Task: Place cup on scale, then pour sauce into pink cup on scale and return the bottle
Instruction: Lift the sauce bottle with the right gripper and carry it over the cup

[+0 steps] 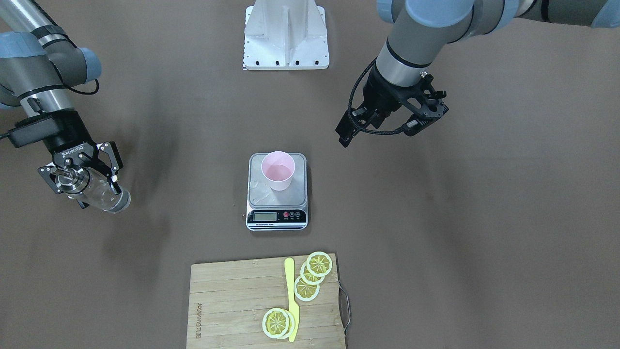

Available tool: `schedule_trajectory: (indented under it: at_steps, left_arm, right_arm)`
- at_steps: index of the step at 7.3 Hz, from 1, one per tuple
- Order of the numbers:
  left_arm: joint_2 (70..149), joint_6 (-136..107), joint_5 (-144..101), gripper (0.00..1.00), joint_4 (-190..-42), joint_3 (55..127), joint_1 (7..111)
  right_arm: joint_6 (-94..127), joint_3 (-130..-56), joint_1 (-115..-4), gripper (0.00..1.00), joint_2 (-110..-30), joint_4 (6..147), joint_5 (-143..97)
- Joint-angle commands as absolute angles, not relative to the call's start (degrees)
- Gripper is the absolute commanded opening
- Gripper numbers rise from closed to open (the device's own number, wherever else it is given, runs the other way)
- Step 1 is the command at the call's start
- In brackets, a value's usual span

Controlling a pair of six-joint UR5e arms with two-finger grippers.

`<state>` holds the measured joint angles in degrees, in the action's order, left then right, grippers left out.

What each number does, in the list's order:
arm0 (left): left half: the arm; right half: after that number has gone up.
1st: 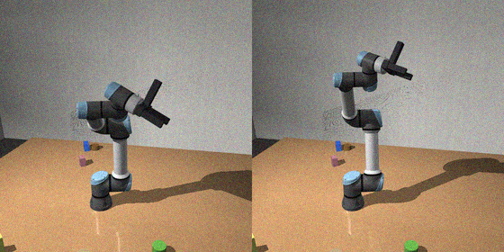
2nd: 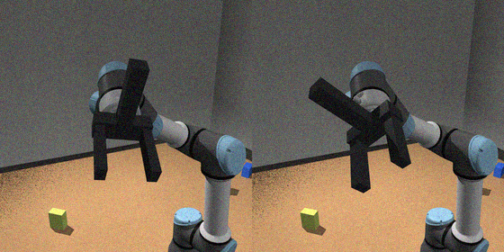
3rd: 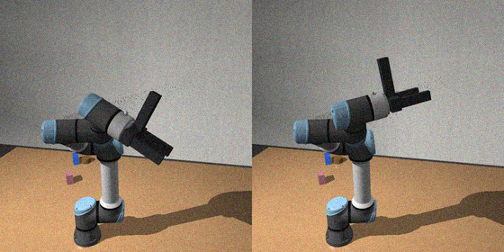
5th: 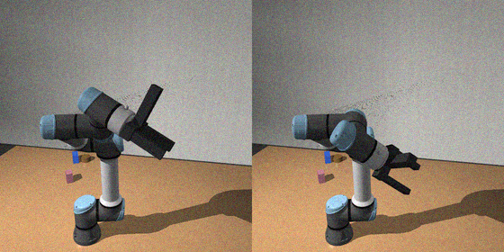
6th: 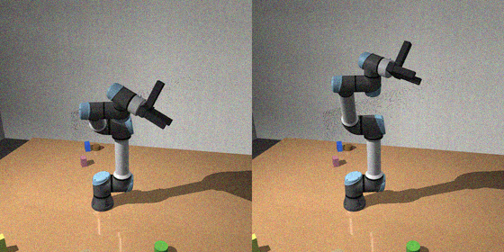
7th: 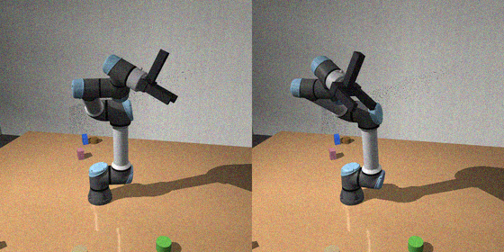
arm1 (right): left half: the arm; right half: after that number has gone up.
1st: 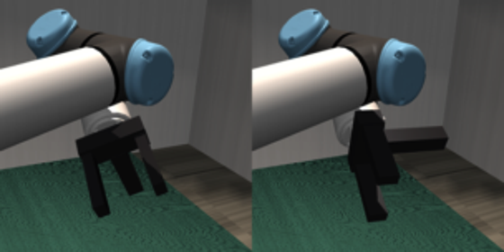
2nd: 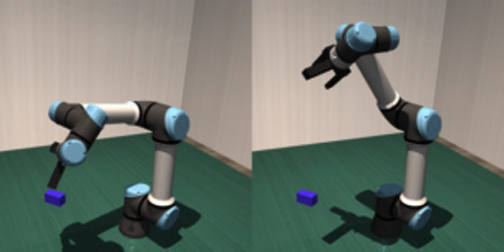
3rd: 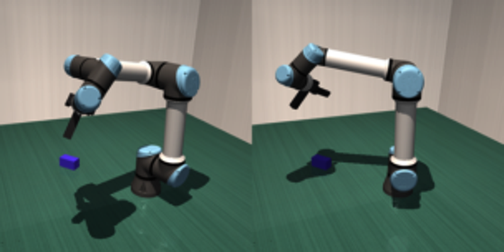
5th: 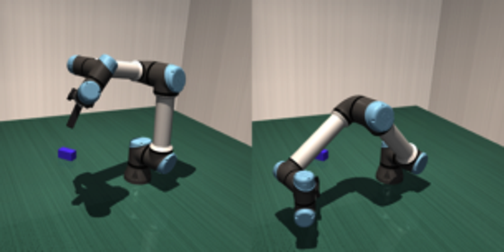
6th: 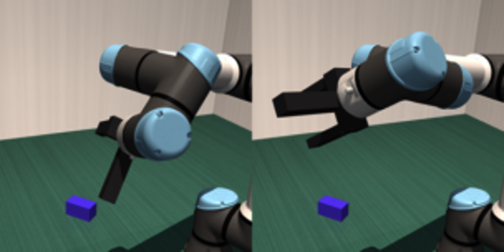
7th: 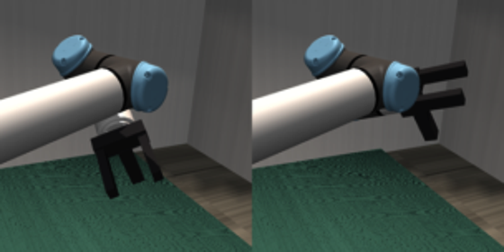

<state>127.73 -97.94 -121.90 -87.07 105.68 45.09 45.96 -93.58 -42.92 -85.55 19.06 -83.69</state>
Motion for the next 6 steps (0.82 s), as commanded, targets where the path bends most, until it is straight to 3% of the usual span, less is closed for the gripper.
schedule_trajectory:
  at_steps: [1, 6]
  left_arm:
    - [127.8, -97.9, -121.9, 0.98, -87.3, 105.6, 45.1]
    - [126.5, -94.3, -121.7, 0.98, -87.8, 105.8, 46.5]
  right_arm:
    - [46.8, -94.0, -43.2, 0.00, -81.8, 22.5, -83.6]
    - [35.5, -96.3, -38.6, 0.00, -79.1, 30.4, -73.2]
